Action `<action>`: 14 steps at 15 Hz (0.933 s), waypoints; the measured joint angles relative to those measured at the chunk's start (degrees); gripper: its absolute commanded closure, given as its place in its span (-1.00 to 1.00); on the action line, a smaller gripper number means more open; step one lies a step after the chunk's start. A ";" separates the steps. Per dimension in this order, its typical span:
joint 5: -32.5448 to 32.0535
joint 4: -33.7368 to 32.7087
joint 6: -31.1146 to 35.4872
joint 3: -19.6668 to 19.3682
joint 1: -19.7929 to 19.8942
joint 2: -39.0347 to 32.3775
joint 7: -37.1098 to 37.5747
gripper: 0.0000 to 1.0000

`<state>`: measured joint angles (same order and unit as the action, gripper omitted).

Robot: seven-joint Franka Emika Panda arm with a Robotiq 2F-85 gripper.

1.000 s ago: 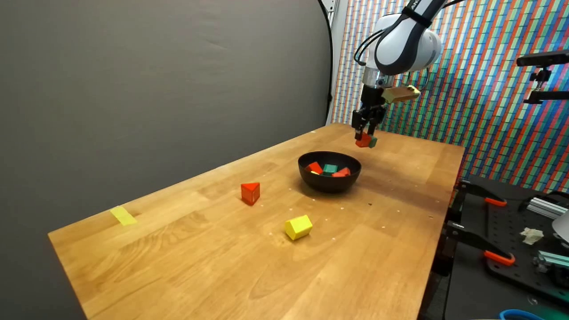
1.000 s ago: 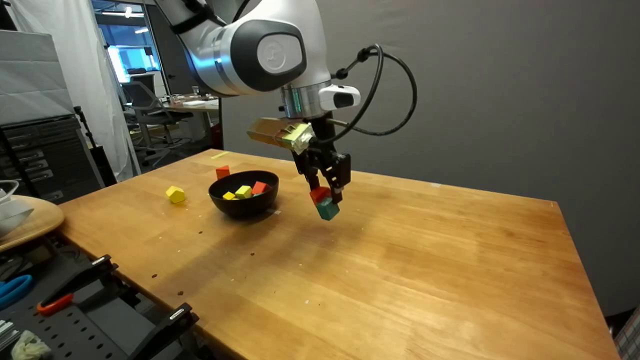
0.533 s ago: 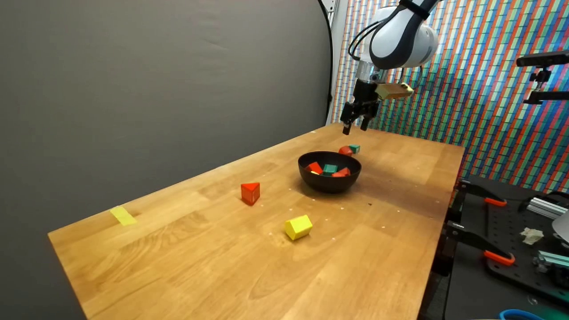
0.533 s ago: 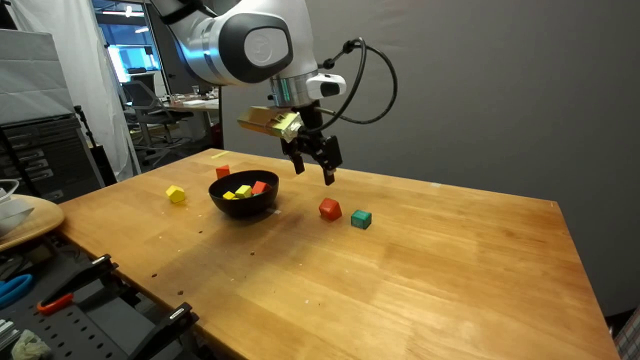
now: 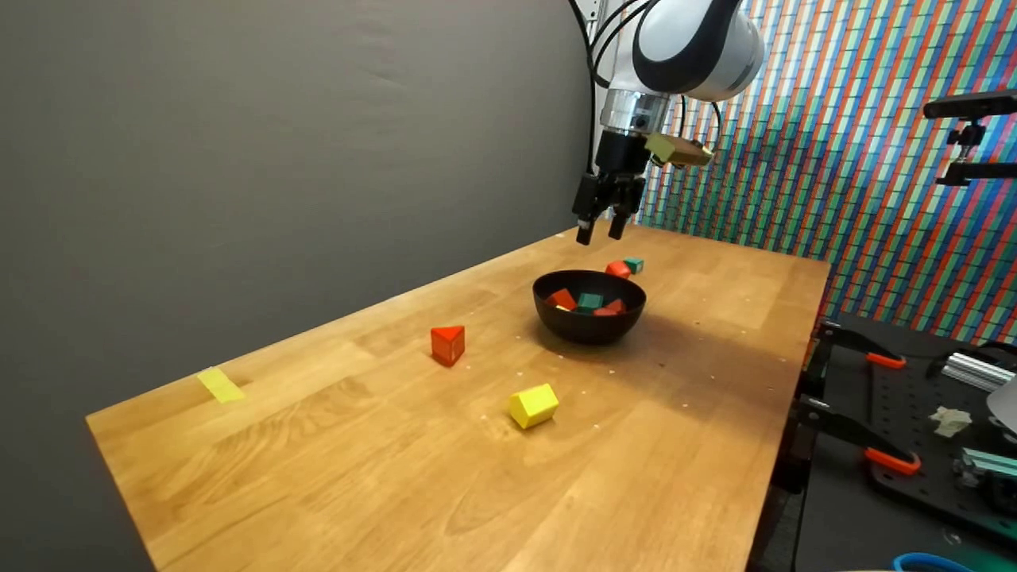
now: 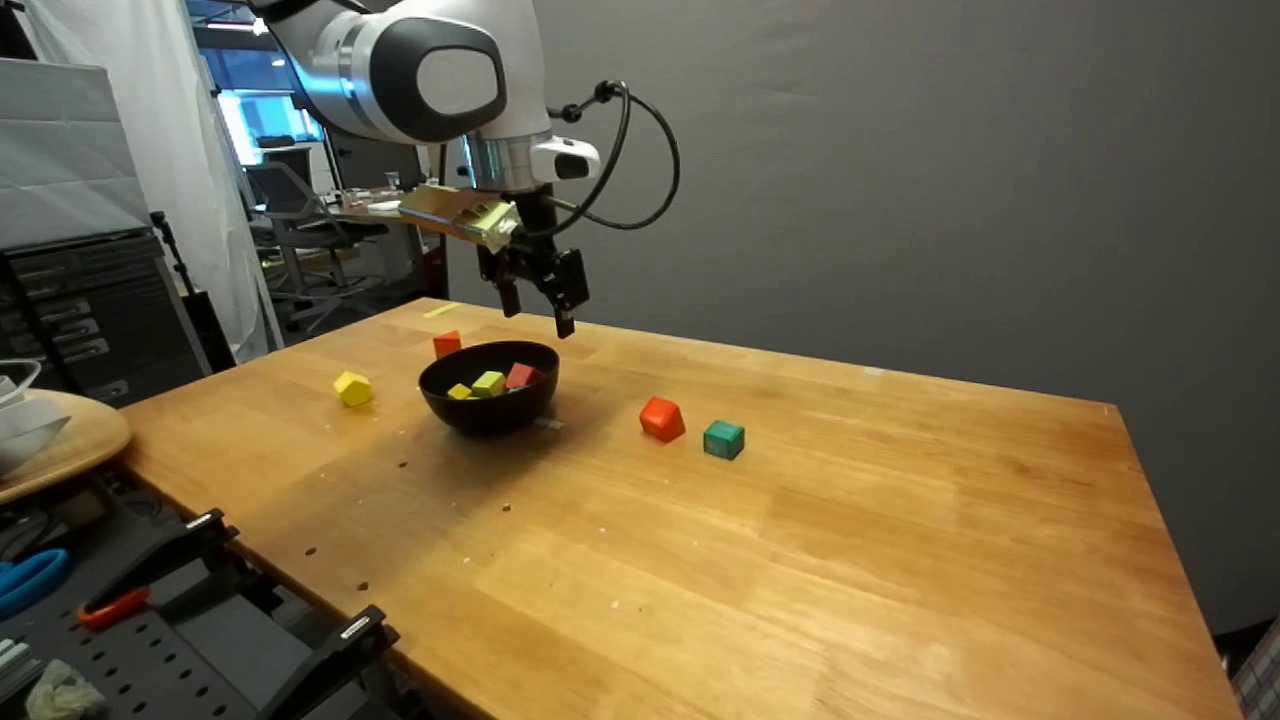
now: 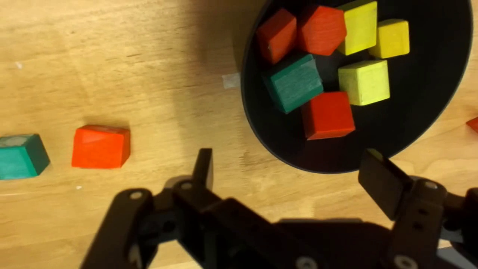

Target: Take the blocks out of the bowl and place them on the table

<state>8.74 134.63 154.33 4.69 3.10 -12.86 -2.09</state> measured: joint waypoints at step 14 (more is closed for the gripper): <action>-0.66 -4.38 -6.96 2.34 -6.23 -5.34 0.17 -1.00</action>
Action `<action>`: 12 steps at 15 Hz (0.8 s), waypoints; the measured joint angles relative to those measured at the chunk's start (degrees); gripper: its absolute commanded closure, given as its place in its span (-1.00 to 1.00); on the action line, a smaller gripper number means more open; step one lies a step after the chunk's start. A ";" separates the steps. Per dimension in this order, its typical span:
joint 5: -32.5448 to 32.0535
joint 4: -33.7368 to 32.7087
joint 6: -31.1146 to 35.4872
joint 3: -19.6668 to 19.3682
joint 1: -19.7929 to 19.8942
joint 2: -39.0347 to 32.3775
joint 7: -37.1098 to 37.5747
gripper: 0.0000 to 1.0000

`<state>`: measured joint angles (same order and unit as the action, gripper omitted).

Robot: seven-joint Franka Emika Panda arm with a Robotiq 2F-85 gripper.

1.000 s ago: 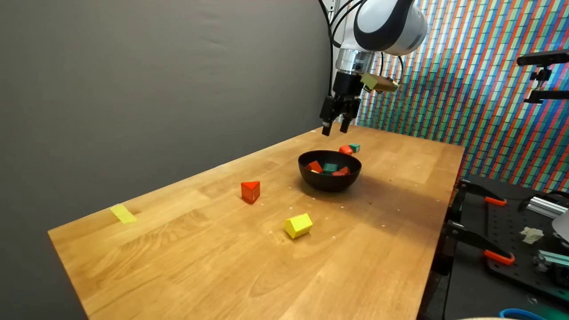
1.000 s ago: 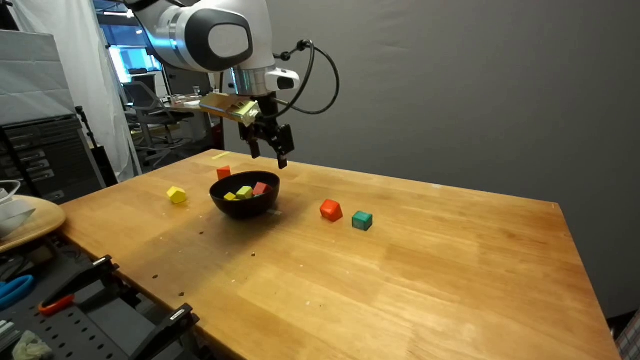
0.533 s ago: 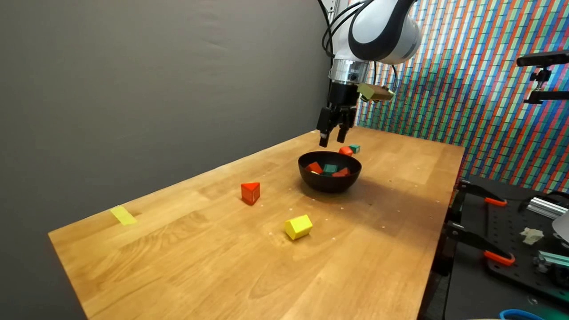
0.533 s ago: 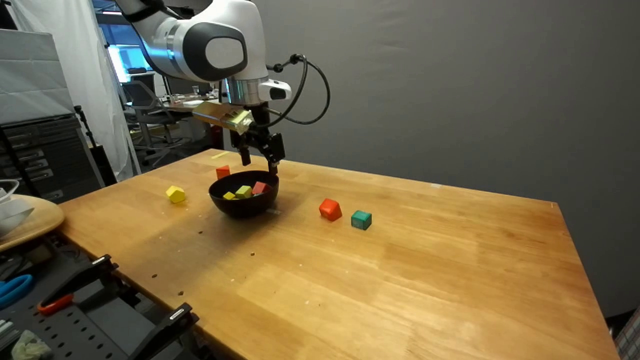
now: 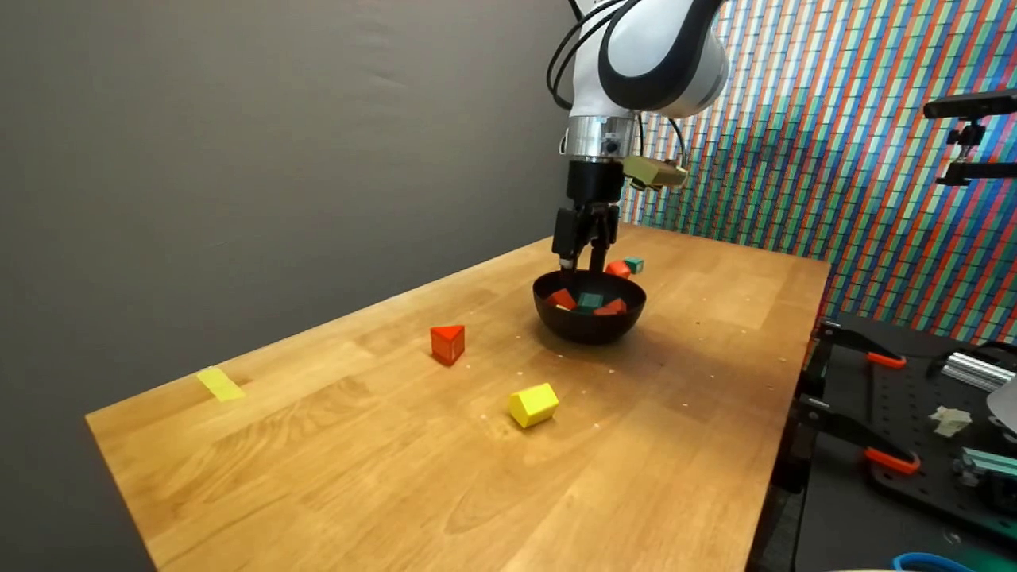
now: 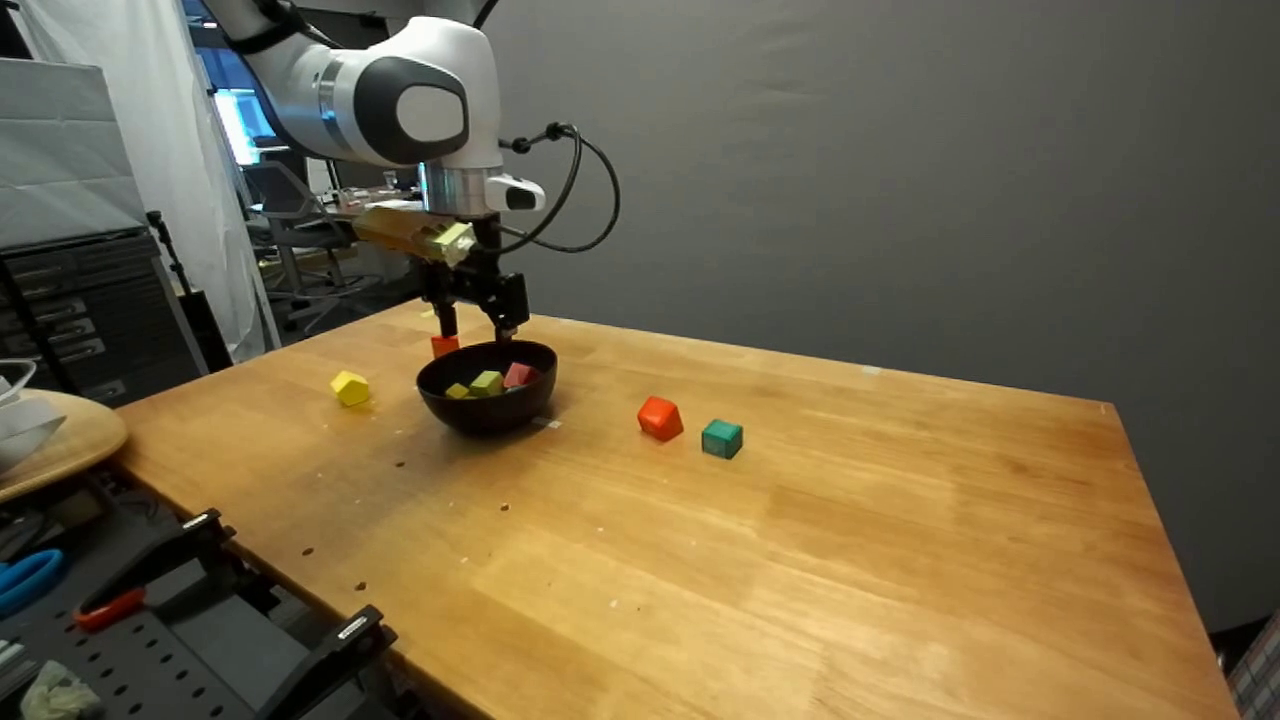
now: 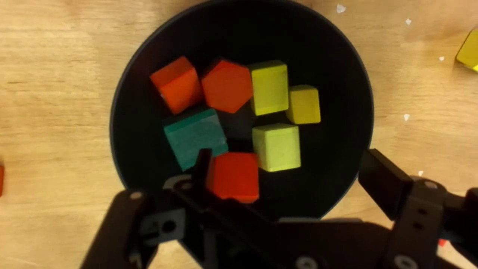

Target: Take the blocks out of the bowl and place them on the table

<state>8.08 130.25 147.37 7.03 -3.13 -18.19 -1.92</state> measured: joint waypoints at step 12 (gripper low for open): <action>-1.22 -8.44 -5.40 -0.44 -1.48 -10.77 0.00 -0.78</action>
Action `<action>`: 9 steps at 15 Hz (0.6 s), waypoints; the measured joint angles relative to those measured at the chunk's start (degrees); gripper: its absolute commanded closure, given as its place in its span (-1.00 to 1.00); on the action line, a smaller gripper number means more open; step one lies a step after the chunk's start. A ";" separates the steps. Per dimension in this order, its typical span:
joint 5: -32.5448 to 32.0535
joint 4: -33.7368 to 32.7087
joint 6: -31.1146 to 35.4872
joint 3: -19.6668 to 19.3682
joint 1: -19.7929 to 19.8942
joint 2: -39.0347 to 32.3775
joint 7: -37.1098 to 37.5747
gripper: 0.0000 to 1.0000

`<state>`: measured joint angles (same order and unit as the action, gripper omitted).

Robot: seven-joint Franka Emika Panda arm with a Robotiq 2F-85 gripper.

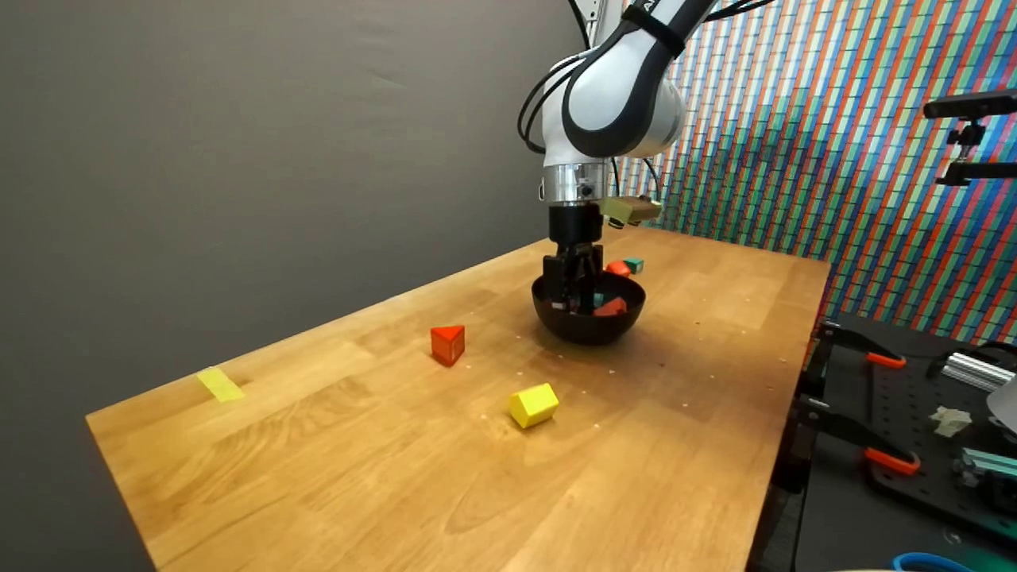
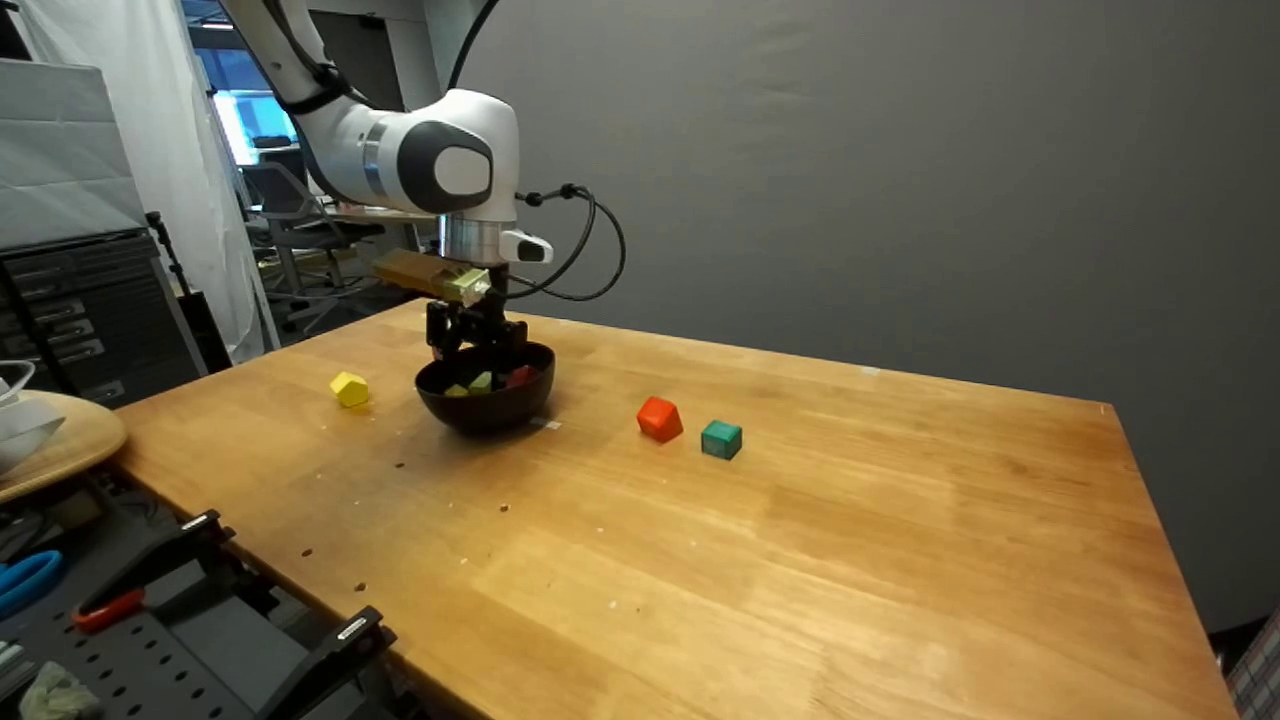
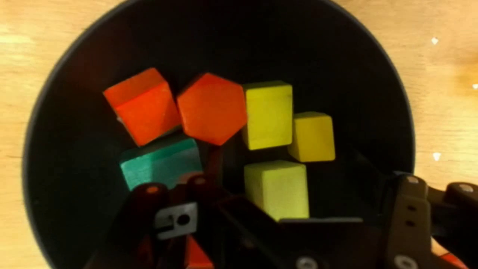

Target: Take the blocks out of the bowl and place them on the table

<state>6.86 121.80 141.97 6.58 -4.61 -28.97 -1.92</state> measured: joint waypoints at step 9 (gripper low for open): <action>-0.02 -4.15 -1.25 -0.01 0.22 -2.69 -0.02 0.68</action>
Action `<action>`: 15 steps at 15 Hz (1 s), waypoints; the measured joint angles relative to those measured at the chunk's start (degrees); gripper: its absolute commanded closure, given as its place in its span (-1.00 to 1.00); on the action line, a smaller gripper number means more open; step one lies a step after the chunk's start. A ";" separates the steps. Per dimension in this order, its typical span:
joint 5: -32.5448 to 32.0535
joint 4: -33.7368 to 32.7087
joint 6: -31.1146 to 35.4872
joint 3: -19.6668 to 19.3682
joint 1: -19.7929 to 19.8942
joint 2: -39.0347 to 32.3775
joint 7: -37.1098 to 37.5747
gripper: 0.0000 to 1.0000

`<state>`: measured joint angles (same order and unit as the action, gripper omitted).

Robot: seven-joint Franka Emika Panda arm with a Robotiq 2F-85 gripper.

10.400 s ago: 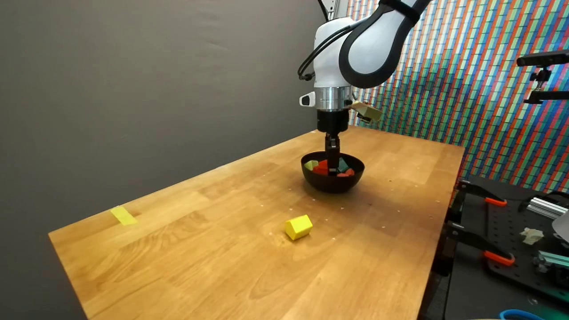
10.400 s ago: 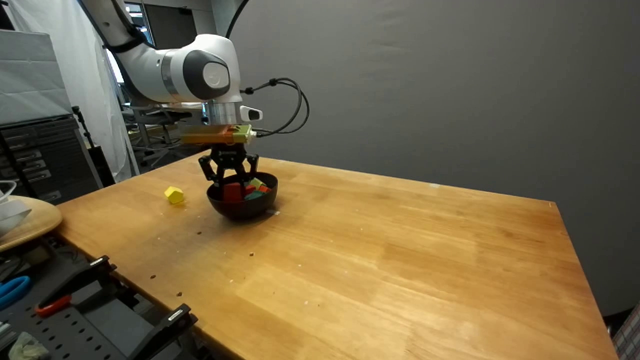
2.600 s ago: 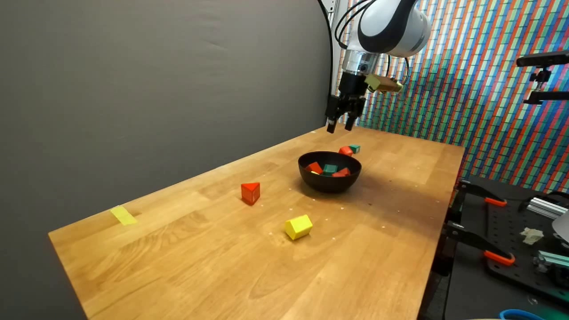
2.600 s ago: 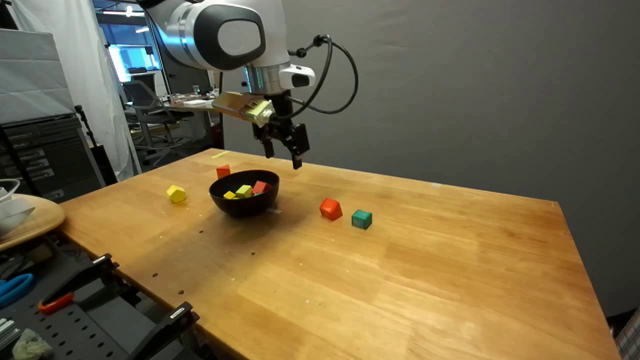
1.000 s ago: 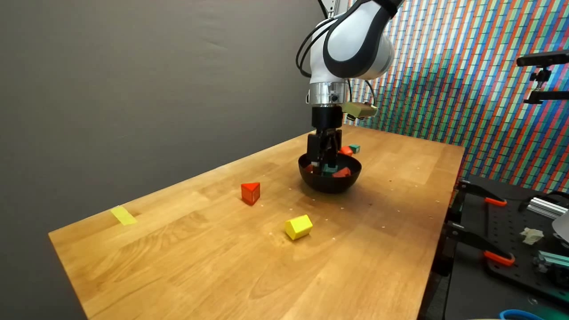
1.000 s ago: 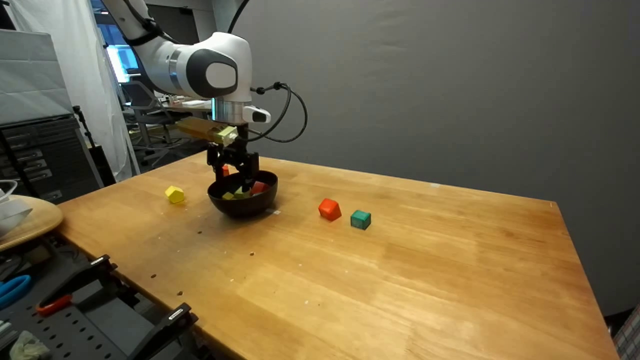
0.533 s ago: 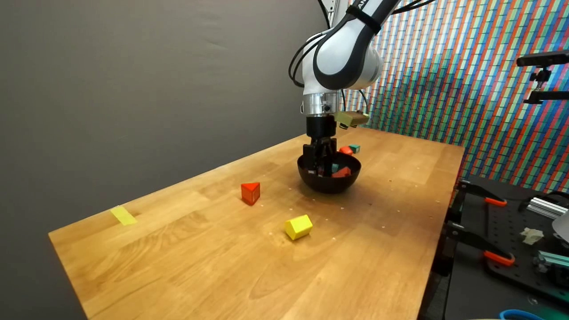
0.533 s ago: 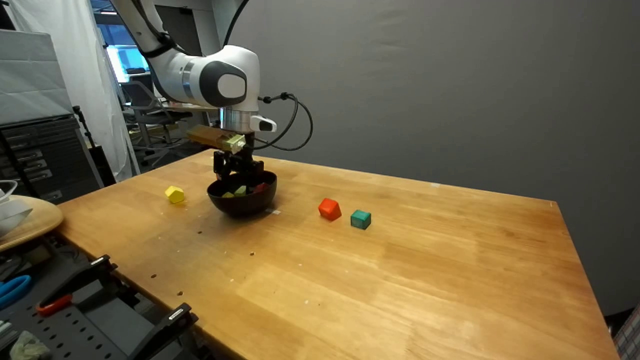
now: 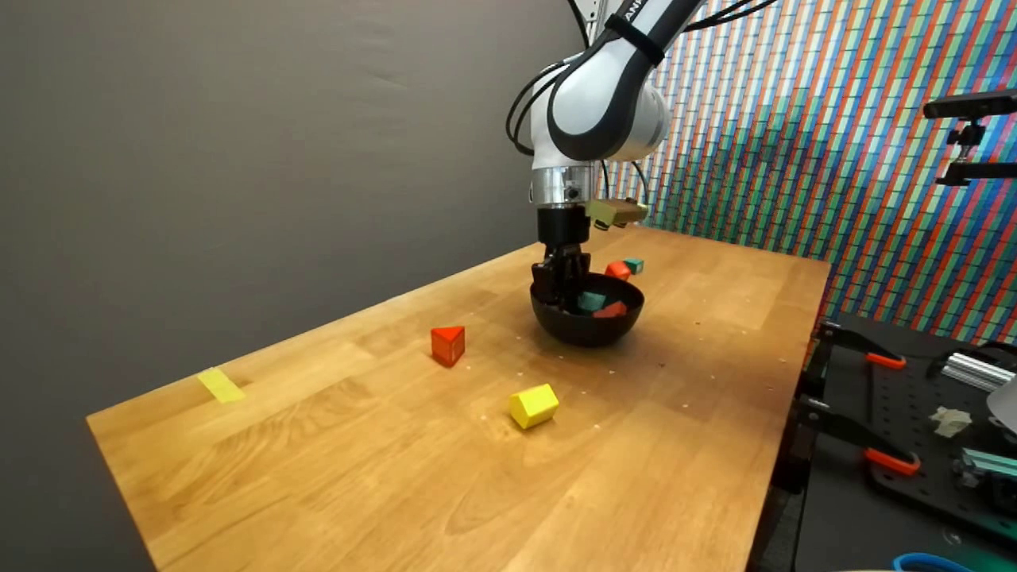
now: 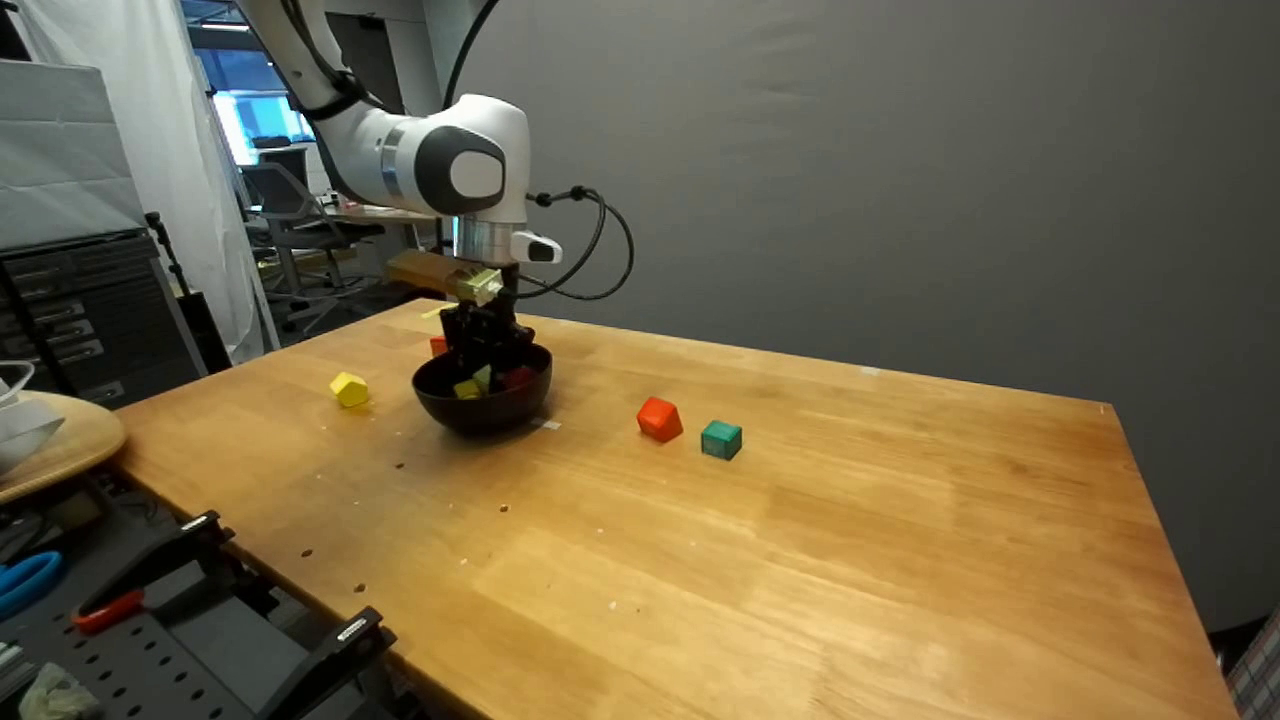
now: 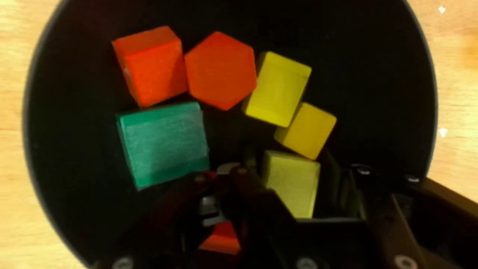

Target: Take the blocks out of the bowl and place them on the table

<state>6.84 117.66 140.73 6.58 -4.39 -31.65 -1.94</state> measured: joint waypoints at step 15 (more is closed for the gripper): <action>0.95 4.53 -3.70 -3.98 4.94 18.42 -2.38 0.81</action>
<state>7.79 122.19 137.03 2.60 0.54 -13.24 -4.32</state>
